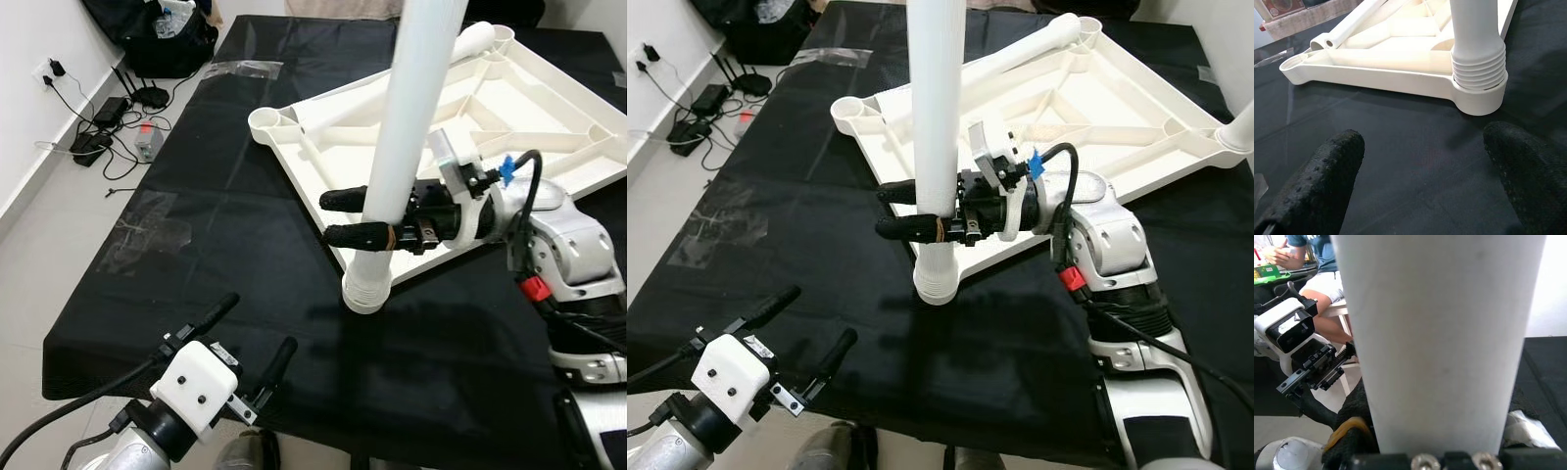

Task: Building children table

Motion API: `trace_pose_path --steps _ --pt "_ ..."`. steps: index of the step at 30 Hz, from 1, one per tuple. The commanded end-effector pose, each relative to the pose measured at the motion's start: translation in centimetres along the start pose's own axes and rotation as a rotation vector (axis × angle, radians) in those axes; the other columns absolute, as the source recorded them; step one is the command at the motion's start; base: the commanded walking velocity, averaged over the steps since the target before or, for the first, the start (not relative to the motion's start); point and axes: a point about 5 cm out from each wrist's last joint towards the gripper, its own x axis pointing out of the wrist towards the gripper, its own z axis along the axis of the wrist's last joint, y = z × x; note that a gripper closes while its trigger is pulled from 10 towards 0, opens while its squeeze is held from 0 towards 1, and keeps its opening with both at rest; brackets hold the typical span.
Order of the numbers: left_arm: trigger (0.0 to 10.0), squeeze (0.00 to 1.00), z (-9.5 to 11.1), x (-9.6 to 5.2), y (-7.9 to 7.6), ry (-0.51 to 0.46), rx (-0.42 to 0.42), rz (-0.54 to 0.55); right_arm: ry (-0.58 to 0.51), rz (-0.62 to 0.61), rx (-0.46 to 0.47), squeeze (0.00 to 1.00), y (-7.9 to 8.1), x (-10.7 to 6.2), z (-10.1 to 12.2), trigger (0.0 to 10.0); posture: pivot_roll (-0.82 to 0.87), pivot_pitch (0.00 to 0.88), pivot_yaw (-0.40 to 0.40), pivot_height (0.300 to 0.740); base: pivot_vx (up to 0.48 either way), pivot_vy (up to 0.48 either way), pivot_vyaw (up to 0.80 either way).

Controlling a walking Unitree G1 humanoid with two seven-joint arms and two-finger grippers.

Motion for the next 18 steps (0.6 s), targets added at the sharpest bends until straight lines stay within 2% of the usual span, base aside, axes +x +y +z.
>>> trace_pose_path --steps 1,12,18 --pt "10.0 0.00 -0.31 -0.16 -0.25 0.014 -0.009 0.001 0.018 0.010 0.010 0.00 0.02 0.38 -0.46 10.0 0.04 0.318 0.008 0.740 0.000 0.000 0.00" --pt "10.0 0.00 -0.27 -0.12 -0.28 0.012 -0.005 0.000 -0.011 -0.017 0.014 0.00 0.10 0.40 -0.46 10.0 0.04 0.318 0.007 0.740 0.000 0.000 0.00" --pt "10.0 0.00 -0.31 -0.08 -0.23 0.013 -0.001 0.000 -0.039 -0.059 0.048 0.00 0.96 0.17 -1.29 10.0 0.03 0.318 0.011 0.740 0.000 0.000 0.00"
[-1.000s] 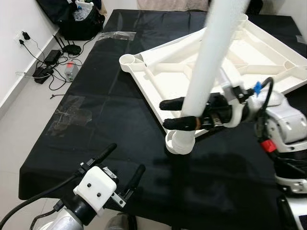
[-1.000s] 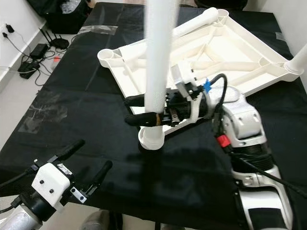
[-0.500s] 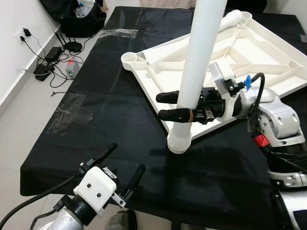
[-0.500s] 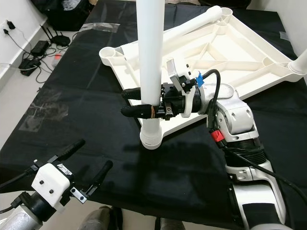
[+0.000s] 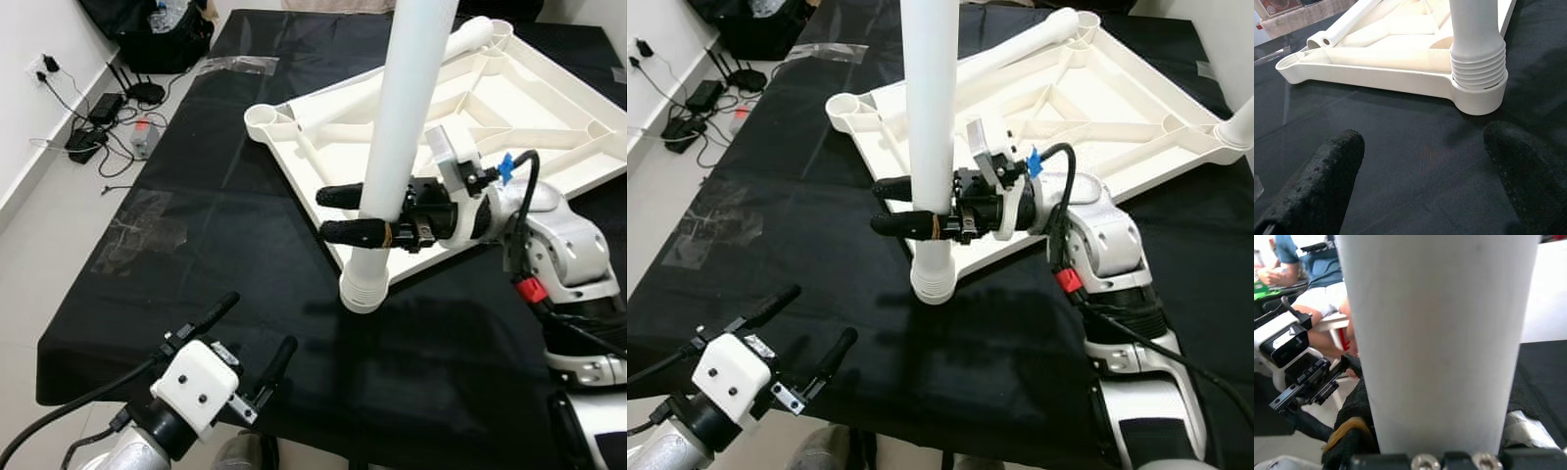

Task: Building children table

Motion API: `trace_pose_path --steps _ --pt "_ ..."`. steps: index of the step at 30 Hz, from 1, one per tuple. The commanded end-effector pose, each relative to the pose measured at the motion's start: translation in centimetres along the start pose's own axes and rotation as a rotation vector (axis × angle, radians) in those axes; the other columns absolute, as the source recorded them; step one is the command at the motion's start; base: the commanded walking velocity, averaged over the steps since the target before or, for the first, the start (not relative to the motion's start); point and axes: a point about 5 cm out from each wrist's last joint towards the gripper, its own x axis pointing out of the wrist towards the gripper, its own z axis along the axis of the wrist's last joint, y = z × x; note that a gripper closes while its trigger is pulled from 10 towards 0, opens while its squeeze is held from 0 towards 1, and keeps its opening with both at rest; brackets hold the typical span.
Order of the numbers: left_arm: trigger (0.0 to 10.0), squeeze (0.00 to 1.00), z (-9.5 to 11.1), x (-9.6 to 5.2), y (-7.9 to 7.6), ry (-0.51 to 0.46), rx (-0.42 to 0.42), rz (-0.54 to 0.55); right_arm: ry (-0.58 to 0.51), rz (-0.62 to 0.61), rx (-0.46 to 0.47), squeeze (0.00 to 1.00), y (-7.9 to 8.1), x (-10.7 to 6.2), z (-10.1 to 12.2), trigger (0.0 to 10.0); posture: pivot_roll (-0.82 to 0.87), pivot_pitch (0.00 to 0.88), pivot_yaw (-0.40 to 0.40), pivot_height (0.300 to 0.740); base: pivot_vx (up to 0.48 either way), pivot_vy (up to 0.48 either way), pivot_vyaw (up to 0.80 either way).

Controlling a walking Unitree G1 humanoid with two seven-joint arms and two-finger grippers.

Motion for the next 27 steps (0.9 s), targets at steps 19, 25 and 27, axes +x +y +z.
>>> trace_pose_path --steps 19,25,27 --pt "10.0 0.00 -0.4 -0.1 -0.2 0.015 -0.002 -0.003 0.039 -0.002 0.032 0.00 1.8 -0.2 -1.2 10.0 0.03 0.316 0.014 0.740 0.000 0.000 0.00" --pt "10.0 0.00 -0.5 0.0 -0.1 0.014 -0.002 -0.004 0.048 0.003 0.025 0.00 2.4 -0.2 -1.0 10.0 0.03 0.314 0.017 0.740 0.000 0.000 0.00" --pt "10.0 0.00 -0.5 0.0 -0.1 0.014 -0.002 -0.004 0.053 0.004 0.023 0.00 2.5 -0.2 -1.1 10.0 0.03 0.314 0.017 0.740 0.000 0.000 0.00"
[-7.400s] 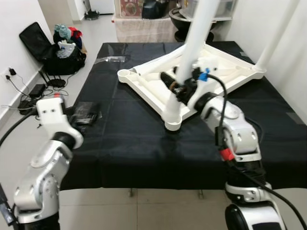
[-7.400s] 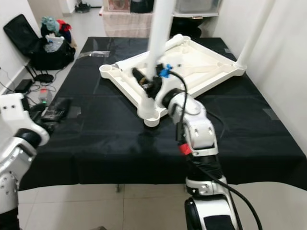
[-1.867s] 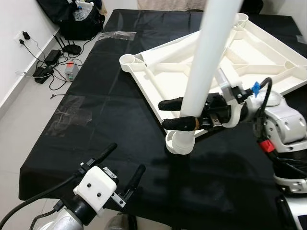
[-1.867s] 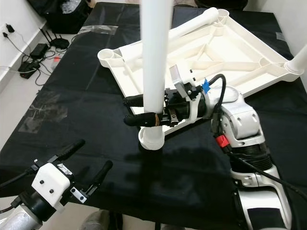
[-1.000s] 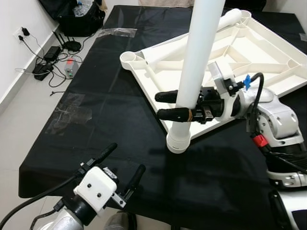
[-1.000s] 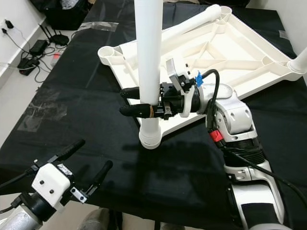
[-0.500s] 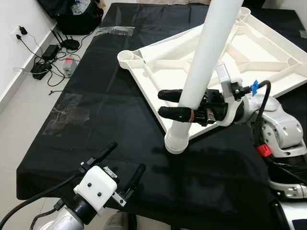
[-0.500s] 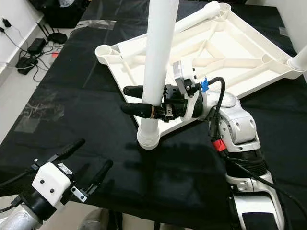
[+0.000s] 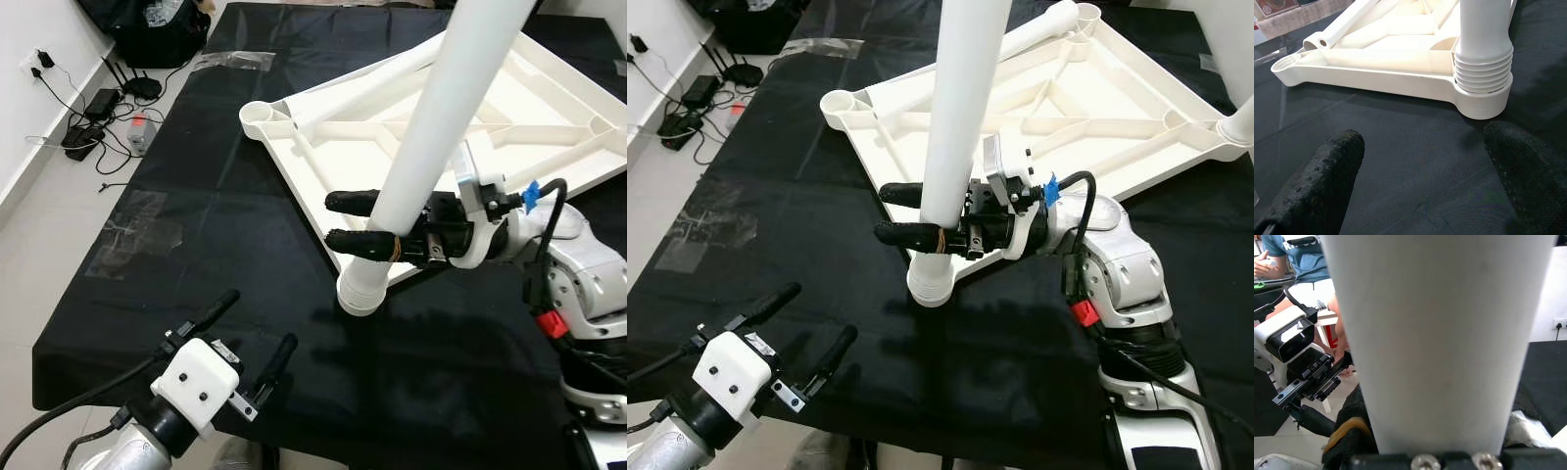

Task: Building children table

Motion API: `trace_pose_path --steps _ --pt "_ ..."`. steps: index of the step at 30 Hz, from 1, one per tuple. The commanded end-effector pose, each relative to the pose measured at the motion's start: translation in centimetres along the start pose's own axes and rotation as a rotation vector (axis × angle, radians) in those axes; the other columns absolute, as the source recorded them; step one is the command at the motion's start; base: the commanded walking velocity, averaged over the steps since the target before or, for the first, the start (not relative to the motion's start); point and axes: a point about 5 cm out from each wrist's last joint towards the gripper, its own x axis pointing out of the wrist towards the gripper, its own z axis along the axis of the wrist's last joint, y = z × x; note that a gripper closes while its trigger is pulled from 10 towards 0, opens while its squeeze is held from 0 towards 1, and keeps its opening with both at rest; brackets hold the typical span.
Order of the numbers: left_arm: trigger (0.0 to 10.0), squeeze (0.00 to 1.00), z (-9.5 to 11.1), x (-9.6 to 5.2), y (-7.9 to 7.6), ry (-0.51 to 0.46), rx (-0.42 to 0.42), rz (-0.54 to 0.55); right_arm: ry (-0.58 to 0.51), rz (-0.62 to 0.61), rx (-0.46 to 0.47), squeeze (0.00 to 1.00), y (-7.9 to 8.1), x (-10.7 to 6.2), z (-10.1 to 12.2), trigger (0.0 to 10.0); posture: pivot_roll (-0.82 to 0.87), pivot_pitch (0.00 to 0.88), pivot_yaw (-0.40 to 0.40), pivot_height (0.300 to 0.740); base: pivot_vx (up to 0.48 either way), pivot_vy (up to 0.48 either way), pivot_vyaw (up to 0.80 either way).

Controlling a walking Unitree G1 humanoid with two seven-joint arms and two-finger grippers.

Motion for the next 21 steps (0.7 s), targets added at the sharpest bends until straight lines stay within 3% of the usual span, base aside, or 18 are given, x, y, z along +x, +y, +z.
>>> trace_pose_path --steps 1,21 --pt "10.0 0.00 -0.5 -0.2 -0.2 0.022 -0.009 -0.005 0.043 0.025 0.070 0.00 0.6 0.1 -1.4 10.0 0.03 0.314 0.017 0.740 0.000 0.000 0.00" --pt "10.0 0.00 -0.6 -0.1 -0.3 0.021 -0.008 -0.006 0.123 0.053 0.008 0.00 1.5 1.2 -1.1 10.0 0.02 0.306 0.016 0.740 0.000 0.000 0.00"
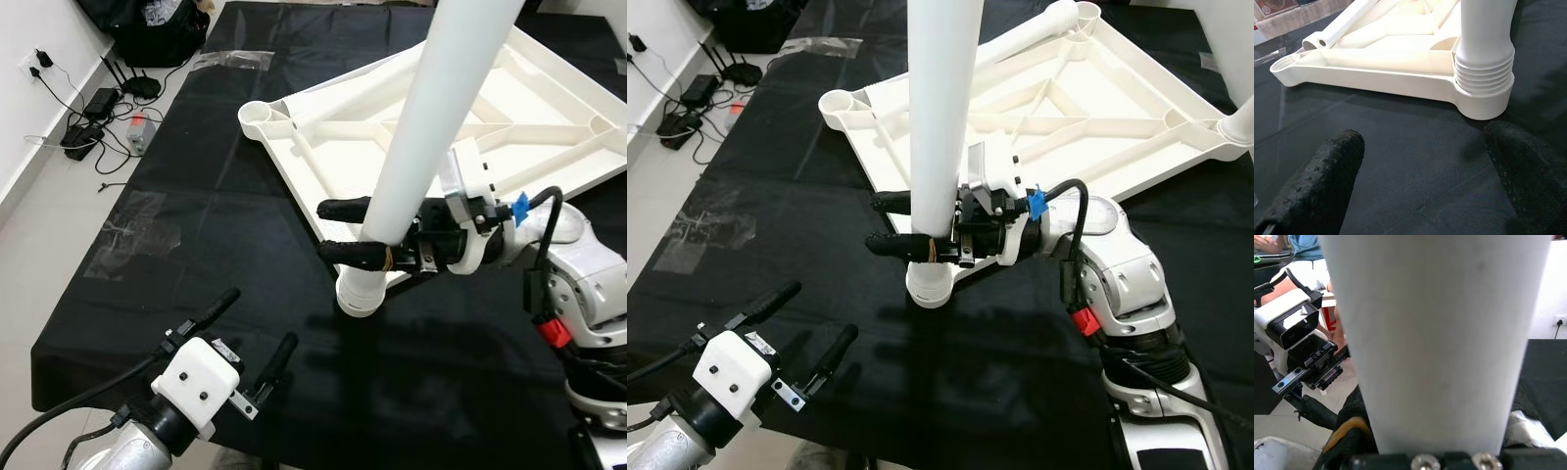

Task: Building children table

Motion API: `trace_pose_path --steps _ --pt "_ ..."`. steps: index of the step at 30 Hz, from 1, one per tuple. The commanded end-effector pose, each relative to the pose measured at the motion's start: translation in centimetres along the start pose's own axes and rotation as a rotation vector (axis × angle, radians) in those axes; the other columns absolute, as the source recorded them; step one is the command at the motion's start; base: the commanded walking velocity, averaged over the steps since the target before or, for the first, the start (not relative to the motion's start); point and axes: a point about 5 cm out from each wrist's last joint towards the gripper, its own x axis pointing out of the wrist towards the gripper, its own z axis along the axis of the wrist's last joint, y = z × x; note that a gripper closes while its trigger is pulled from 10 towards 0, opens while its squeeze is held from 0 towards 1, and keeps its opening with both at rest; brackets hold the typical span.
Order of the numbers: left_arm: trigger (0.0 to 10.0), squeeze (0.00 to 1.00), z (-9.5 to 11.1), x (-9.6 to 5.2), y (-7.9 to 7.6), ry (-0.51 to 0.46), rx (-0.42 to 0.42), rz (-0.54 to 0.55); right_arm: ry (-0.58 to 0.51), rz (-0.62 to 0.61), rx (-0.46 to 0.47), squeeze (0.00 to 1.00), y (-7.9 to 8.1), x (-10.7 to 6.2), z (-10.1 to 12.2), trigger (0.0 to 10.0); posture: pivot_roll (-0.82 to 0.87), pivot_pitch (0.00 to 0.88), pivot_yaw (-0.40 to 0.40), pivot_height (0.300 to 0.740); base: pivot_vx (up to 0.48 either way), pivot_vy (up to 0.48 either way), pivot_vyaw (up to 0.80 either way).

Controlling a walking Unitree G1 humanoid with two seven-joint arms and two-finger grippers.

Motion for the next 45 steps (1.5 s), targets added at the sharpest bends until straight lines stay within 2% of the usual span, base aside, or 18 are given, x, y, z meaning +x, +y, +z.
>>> trace_pose_path --steps 1,20,23,26,30,32,36,39,45 --pt "10.0 0.00 -0.6 -0.1 -0.3 0.023 -0.010 -0.005 0.062 0.034 0.066 0.00 0.7 0.4 -1.5 10.0 0.02 0.306 0.016 0.740 0.000 0.000 0.00" --pt "10.0 0.00 -0.5 -0.1 -0.3 0.019 -0.008 -0.004 0.104 -0.051 0.067 0.00 0.1 0.5 -1.7 10.0 0.02 0.307 0.014 0.740 0.000 0.000 0.00" --pt "10.0 0.00 -0.5 -0.1 -0.3 0.018 -0.007 -0.003 0.104 -0.116 0.108 0.00 0.4 0.8 -2.4 10.0 0.01 0.308 0.013 0.740 0.000 0.000 0.00" --pt "10.0 0.00 -0.5 -0.1 -0.3 0.018 -0.007 -0.003 0.105 -0.131 0.122 0.00 0.7 0.9 -2.6 10.0 0.01 0.308 0.013 0.740 0.000 0.000 0.00" --pt "10.0 0.00 -0.6 -0.1 -0.2 0.019 -0.004 -0.002 -0.027 -0.517 0.283 0.00 2.5 4.3 -3.9 10.0 0.01 0.305 0.007 0.740 0.000 0.000 0.00" --pt "10.0 0.00 -0.7 0.0 -0.1 0.019 -0.003 -0.002 -0.045 -0.551 0.297 0.00 2.7 4.5 -3.9 10.0 0.01 0.305 0.007 0.740 0.000 0.000 0.00" --pt "10.0 0.00 -0.8 0.1 0.0 0.018 0.001 -0.004 0.016 -0.760 0.366 0.00 4.6 4.4 -5.6 10.0 0.00 0.294 0.015 0.740 0.000 0.000 0.00" --pt "10.0 0.00 -1.0 0.3 0.0 0.018 0.003 -0.007 0.028 -0.818 0.348 0.00 4.7 4.2 -5.7 10.0 0.00 0.282 0.021 0.740 0.000 0.000 0.00" --pt "10.0 0.00 -1.2 0.4 0.0 0.016 0.007 -0.011 0.039 -0.853 0.302 0.00 4.8 4.4 -5.2 10.0 -0.01 0.276 0.023 0.740 0.000 0.000 0.00"
